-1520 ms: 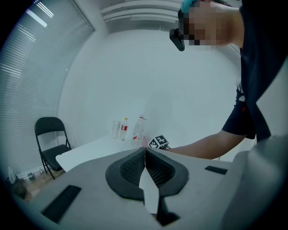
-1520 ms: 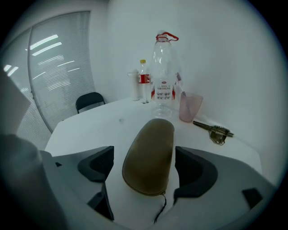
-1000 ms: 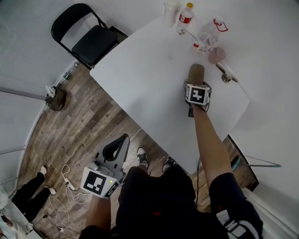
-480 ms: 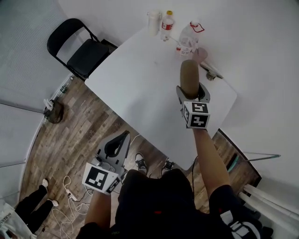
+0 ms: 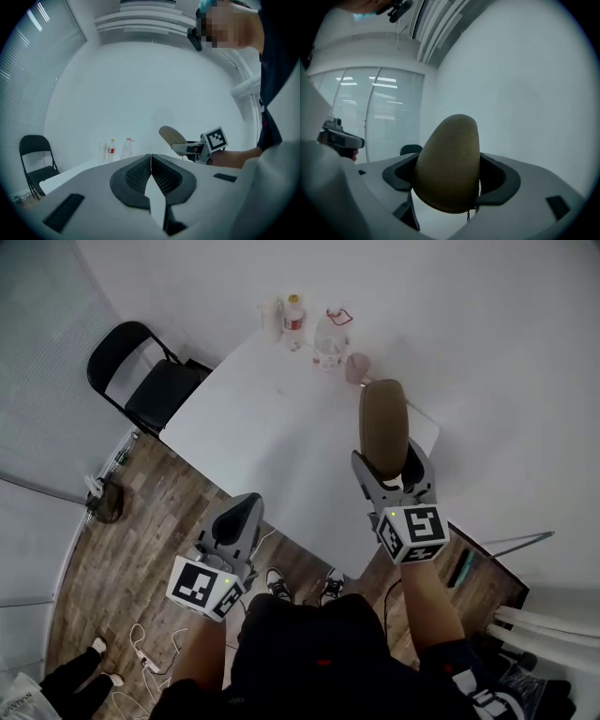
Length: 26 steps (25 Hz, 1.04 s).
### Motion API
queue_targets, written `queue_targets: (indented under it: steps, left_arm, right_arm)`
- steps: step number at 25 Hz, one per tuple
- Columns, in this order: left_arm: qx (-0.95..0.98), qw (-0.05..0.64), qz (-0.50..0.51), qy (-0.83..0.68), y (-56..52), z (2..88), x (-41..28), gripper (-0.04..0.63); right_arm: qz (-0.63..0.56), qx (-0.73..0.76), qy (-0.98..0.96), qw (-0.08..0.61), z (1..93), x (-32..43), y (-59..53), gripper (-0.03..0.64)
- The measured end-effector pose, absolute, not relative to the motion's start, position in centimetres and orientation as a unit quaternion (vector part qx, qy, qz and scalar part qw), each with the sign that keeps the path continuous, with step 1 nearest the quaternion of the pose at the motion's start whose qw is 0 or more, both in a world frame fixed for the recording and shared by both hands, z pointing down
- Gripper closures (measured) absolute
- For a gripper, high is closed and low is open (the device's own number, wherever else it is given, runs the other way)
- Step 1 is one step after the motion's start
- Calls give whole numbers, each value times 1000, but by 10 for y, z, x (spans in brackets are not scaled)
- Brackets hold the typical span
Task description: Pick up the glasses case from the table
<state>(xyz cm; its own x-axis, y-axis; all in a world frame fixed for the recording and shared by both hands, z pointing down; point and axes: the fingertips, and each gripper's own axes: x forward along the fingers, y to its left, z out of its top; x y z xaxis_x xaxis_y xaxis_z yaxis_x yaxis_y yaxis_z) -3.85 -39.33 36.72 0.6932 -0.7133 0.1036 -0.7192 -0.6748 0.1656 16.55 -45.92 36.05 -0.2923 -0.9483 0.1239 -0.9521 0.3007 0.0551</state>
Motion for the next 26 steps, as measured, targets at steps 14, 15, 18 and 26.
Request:
queue_targets:
  steps: [14,15,18,26]
  left_arm:
    - [926,53,-18,-373,-379,303,5,572]
    - [927,52,-18,-372,-378,303,6,572]
    - [927,53,-17,-370,-377,303,7,572]
    - [927,54,-17,-370,-374,302,6,572]
  right_arm:
    - [-49,579,-814,8,276,196,-362,225]
    - [-48,580,-813,8,277,197,-361,225]
    - [-47,579,-814,11,278,198,-360,225]
    - [-45,575,-817,8,275,196,-360,225]
